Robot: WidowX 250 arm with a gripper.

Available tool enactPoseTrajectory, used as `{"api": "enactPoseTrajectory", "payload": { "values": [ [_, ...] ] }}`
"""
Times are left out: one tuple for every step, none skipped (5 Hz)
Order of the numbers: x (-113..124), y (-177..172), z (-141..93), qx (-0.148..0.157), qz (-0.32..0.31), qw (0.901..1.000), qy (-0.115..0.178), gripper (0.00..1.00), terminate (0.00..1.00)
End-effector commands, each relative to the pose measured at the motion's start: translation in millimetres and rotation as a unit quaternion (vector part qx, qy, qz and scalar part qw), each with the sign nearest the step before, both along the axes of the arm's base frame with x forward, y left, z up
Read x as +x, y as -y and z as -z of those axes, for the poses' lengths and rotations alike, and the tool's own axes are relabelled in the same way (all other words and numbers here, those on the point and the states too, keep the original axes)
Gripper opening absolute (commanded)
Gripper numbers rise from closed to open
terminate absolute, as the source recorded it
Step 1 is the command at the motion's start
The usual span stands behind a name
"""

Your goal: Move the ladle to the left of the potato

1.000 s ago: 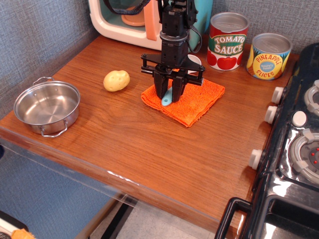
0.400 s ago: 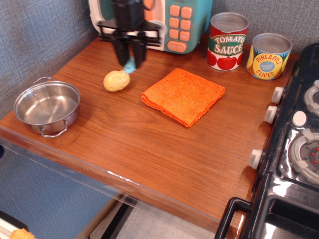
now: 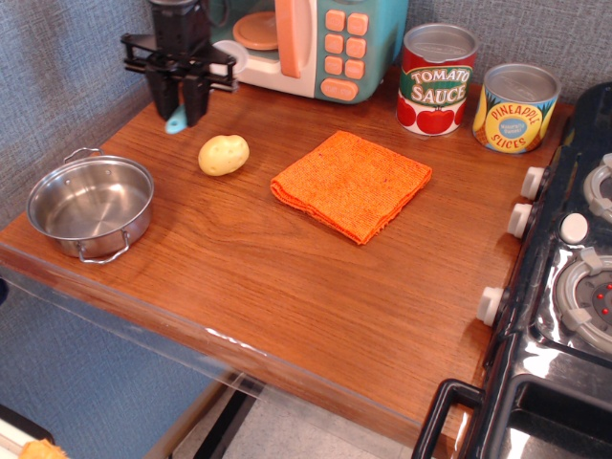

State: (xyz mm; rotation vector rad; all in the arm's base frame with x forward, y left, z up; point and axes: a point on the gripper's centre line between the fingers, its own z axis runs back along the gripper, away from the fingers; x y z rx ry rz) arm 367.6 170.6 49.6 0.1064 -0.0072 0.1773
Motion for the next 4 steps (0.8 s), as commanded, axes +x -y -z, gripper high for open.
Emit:
{"api": "enactPoseTrajectory", "payload": {
  "values": [
    [6, -32, 0, 0.027, -0.012, 0.9995, -0.009, 1.0, 0.0],
    [7, -36, -5, 0.02, -0.009, 0.9998, -0.006, 1.0, 0.0],
    [1, -35, -22, 0.004, 0.003, 0.9999, 0.016, 1.0, 0.0],
    [-12, -29, -50, -0.027, 0.006, 0.9978, 0.06, 1.0, 0.0]
  ]
}}
